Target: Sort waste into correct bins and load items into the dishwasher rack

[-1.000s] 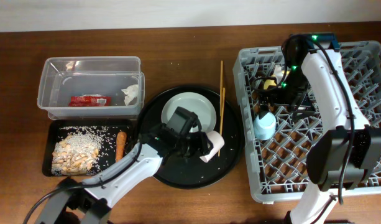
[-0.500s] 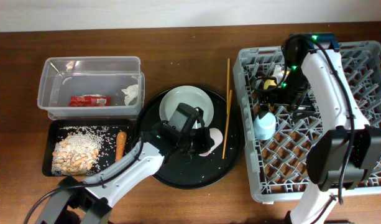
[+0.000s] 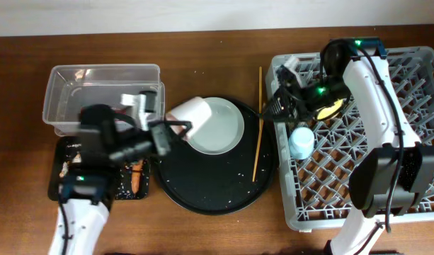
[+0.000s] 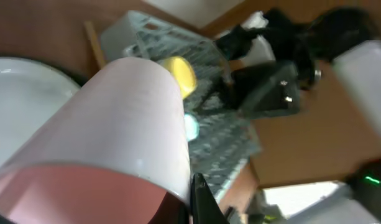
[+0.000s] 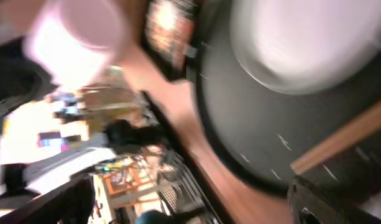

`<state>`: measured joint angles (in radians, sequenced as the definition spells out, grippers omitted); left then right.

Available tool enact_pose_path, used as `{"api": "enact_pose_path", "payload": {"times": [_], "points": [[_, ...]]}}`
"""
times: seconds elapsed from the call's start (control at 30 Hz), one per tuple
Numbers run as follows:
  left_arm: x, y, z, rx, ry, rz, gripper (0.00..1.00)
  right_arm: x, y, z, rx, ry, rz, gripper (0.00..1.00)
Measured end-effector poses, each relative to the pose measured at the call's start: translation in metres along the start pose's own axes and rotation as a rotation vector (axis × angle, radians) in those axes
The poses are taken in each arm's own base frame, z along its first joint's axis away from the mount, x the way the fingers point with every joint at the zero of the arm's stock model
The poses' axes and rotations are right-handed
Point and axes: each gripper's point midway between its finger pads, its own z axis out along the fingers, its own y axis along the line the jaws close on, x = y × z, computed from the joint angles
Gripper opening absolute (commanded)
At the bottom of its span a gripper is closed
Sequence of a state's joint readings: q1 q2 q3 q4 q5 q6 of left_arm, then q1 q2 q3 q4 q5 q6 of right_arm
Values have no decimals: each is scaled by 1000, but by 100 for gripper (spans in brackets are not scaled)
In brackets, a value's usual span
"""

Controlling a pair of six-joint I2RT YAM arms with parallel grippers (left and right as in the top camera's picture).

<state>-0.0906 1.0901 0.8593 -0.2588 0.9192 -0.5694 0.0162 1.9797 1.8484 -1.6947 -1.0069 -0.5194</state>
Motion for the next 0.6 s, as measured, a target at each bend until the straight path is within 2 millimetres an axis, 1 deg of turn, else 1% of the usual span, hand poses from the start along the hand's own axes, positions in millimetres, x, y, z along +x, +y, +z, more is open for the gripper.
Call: {"api": "enact_pose_path", "payload": {"times": [0.03, 0.07, 0.13, 0.2, 0.33, 0.37, 0.4, 0.47, 0.6], "points": [[-7, -1, -7, 88, 14, 15, 0, -8, 19, 3, -94, -45, -72, 98], [-5, -5, -8, 161, 48, 26, 0, -10, 26, 7, -121, -49, -100, 98], [5, -14, -4, 289, 136, 25, 0, -10, 44, 22, -175, -34, -163, 98], [17, -17, 4, 356, 209, -1, 0, -8, 57, 37, -205, -6, -208, 98], [35, -31, 20, 378, 268, 26, 0, -6, 64, 44, -221, 7, -225, 99], [37, -31, 25, 364, 269, 34, 0, -5, 65, 45, -223, 13, -224, 95], [36, -32, 27, 363, 261, 57, 0, -4, 67, 47, -226, 20, -221, 92], [33, -36, 30, 368, 243, 102, 0, -1, 71, 52, -233, 38, -225, 90], [30, -36, 30, 368, 231, 120, 0, 3, 77, 60, -240, 65, -235, 89]]}}
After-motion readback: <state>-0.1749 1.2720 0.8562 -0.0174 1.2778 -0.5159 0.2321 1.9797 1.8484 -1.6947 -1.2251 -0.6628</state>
